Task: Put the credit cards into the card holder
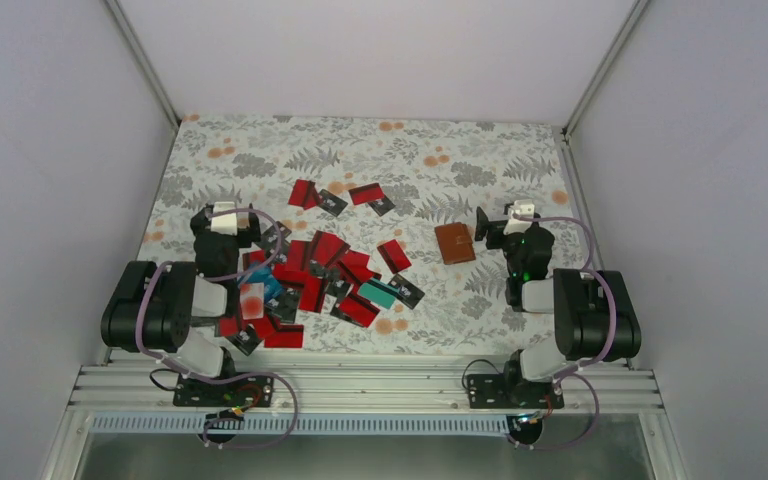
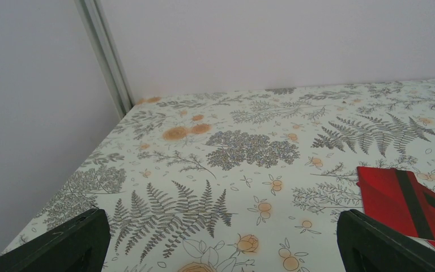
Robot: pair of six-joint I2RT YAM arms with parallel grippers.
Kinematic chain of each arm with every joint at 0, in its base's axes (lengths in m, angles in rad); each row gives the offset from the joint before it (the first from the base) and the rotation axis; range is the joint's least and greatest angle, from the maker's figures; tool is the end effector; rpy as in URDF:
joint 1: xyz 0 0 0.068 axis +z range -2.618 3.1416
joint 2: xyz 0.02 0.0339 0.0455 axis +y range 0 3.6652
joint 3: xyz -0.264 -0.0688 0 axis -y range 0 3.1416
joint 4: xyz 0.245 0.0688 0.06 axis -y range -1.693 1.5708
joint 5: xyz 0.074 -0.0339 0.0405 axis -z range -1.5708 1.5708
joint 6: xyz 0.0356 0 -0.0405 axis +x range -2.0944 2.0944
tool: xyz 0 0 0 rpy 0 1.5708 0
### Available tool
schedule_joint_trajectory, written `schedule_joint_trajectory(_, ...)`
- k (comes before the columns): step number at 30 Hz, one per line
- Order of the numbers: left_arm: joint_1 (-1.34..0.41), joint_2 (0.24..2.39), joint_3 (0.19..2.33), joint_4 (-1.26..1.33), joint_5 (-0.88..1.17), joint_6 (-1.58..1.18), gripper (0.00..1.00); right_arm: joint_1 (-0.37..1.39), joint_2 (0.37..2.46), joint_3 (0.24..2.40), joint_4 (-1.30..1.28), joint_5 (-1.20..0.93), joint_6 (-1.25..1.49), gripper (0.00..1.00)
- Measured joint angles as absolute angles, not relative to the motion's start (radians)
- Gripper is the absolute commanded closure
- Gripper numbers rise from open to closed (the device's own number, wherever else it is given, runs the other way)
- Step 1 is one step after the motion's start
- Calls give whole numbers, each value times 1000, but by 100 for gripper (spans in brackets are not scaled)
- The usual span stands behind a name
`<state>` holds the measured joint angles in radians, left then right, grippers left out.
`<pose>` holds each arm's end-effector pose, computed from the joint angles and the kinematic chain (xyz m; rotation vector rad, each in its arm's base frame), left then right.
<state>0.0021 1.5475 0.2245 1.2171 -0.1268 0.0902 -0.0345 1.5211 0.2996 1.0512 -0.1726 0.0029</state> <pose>0.2408 0.0050 0.1431 -0.0218 1.6787 0.1758 0.2547 -0.0027 0.1490 -0.0941 1.7377 0.1270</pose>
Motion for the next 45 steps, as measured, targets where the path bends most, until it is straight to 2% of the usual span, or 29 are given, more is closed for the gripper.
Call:
schedule_joint_trajectory(14,2,1541,230,1196,-128,90,0,-39,1519,321,1020,-171,4,0)
schedule_joint_trajectory(22,-14,1384,597,664,-227,-43,0,-39,1348,586,627,-43,141,0)
schedule_joint_trajectory(25,-23,1353,718,490,-259,-130,0,-39,1344,782,392,-7,248,0)
schedule_joint_trajectory(29,-24,1437,953,216,-248,-235,0,-42,1419,1049,101,-6,357,1)
schedule_joint_trajectory(32,-25,1518,1082,58,-185,-286,0,-43,1468,1129,-60,-58,387,3)
schedule_joint_trajectory(38,-74,1544,1088,-166,-3,-329,2,-43,1546,1098,-295,-255,403,9)
schedule_joint_trajectory(45,-302,1614,1091,-273,157,-378,10,-40,1570,920,-398,-468,414,16)
